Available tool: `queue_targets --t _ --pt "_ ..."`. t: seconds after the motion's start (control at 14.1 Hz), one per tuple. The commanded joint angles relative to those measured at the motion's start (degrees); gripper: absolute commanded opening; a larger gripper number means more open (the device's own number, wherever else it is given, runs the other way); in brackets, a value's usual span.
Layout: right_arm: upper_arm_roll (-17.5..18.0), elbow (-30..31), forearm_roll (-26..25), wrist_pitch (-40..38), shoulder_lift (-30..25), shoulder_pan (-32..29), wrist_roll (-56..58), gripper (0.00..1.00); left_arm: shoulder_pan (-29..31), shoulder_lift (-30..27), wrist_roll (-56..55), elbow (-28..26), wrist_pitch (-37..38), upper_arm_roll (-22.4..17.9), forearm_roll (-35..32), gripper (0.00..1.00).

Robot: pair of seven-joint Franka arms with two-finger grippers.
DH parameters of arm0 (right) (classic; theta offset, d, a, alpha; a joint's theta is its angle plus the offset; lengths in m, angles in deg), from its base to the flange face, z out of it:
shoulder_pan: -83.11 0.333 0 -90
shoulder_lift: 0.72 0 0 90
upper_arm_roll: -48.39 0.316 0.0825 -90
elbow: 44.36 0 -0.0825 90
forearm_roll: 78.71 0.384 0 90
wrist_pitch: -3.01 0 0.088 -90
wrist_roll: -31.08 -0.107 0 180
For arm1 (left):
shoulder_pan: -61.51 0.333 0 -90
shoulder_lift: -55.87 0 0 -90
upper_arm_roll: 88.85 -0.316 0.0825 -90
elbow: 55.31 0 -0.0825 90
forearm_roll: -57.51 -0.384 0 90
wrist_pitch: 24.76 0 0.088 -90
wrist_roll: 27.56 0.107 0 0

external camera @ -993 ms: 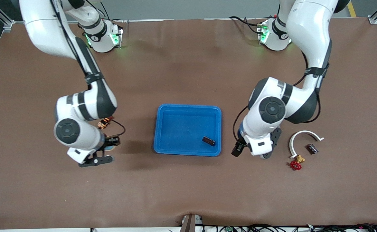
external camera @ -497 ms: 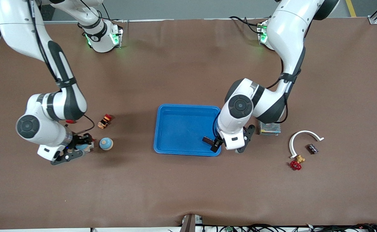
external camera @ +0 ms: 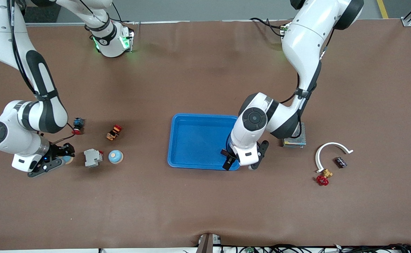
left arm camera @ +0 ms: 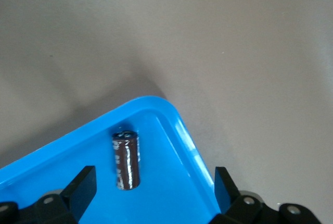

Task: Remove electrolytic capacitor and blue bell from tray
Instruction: 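Carry the bell toward the first bell while the left gripper returns to the tray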

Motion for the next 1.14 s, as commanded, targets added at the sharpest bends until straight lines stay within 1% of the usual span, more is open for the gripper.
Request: queue_targets --t 0.0,0.28,0.57,0.71,0.85,1.06 --pt "1.3 1.1 0.6 1.0 0.6 -2.5 2.0 0.0 -0.5 1.7 -0.9 1.4 -2.3 -0.5 0.0 1.0" --pt "1.4 1.2 1.6 2.9 3.1 -4.4 3.8 0.0 -1.4 3.6 -0.8 1.1 -4.5 -0.8 -0.5 1.0" --pt "1.4 4.3 3.1 9.2 3.8 -4.9 5.5 0.0 -2.6 4.5 -1.7 1.0 -4.6 -0.9 -0.6 1.0" --pt "1.4 4.4 3.4 9.6 4.6 -5.2 5.5 0.0 -2.6 4.8 -1.8 0.9 -4.5 -0.9 -0.5 1.0" --pt "1.4 4.4 4.8 9.7 4.9 -5.1 5.6 0.0 -3.0 4.8 -2.8 0.2 -4.5 -0.9 -0.6 1.0" --pt "1.5 4.3 5.1 9.7 5.1 -5.1 5.6 0.0 -2.9 4.8 -3.7 -0.5 -4.4 -0.9 -0.6 1.0"
